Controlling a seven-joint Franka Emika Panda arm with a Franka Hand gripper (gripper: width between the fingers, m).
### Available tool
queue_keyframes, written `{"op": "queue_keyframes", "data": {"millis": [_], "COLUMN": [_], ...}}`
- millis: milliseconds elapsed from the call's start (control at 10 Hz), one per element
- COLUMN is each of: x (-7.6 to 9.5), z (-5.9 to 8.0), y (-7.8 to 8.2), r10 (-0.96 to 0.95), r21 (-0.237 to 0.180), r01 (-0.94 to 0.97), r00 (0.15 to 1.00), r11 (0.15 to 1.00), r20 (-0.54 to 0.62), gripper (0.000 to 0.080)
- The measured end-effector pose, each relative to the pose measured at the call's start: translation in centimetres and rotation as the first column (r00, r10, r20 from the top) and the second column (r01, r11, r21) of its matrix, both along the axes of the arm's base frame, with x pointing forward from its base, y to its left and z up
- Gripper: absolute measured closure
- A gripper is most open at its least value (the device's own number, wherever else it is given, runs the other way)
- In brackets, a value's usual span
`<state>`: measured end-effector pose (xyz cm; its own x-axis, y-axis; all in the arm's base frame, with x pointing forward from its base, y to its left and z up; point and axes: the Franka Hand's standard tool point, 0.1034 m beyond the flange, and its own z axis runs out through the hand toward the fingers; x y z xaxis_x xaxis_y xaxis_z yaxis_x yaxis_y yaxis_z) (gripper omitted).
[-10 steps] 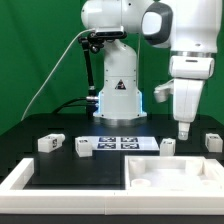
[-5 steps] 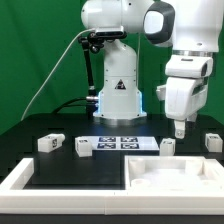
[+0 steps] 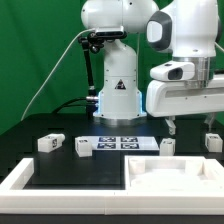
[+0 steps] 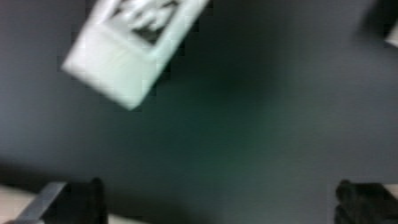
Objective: Assemble one leg
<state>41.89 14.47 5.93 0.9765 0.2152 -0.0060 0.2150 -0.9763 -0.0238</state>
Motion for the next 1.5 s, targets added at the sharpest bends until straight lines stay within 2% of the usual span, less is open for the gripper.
{"op": "queue_keyframes", "data": {"millis": [200, 400, 500, 700, 800, 900, 1000, 1100, 1200, 1300, 1500], "x": [-0.7, -0.8, -0.9, -0.9, -1.7, -2.8, -4.6, -4.8, -4.5, -5.3, -5.1], "z": [0.4, 1.7, 1.6, 1.5, 1.2, 0.7, -1.1, -1.5, -1.7, -2.2, -2.2], "y": [2.7, 5.0, 5.1, 5.1, 6.4, 6.5, 5.1, 4.4, 4.1, 3.3, 3.4], "r10": [-0.209, -0.429, -0.485, -0.477, -0.494, -0.447, -0.399, -0.361, -0.347, -0.306, -0.306], "r21": [0.021, 0.05, 0.054, 0.048, 0.074, 0.068, 0.039, 0.022, 0.036, 0.023, -0.007], "r01": [0.209, 0.428, 0.485, 0.477, 0.493, 0.448, 0.403, 0.371, 0.361, 0.328, 0.336], "r00": [0.978, 0.903, 0.874, 0.879, 0.869, 0.894, 0.913, 0.916, 0.915, 0.903, 0.847], "r11": [0.978, 0.902, 0.873, 0.877, 0.867, 0.892, 0.914, 0.928, 0.932, 0.944, 0.942], "r20": [-0.007, 0.002, -0.01, -0.021, -0.006, -0.021, -0.085, -0.174, -0.205, -0.301, -0.436], "gripper": [0.015, 0.015, 0.015, 0.015, 0.015, 0.015, 0.015, 0.015, 0.015, 0.015, 0.015]}}
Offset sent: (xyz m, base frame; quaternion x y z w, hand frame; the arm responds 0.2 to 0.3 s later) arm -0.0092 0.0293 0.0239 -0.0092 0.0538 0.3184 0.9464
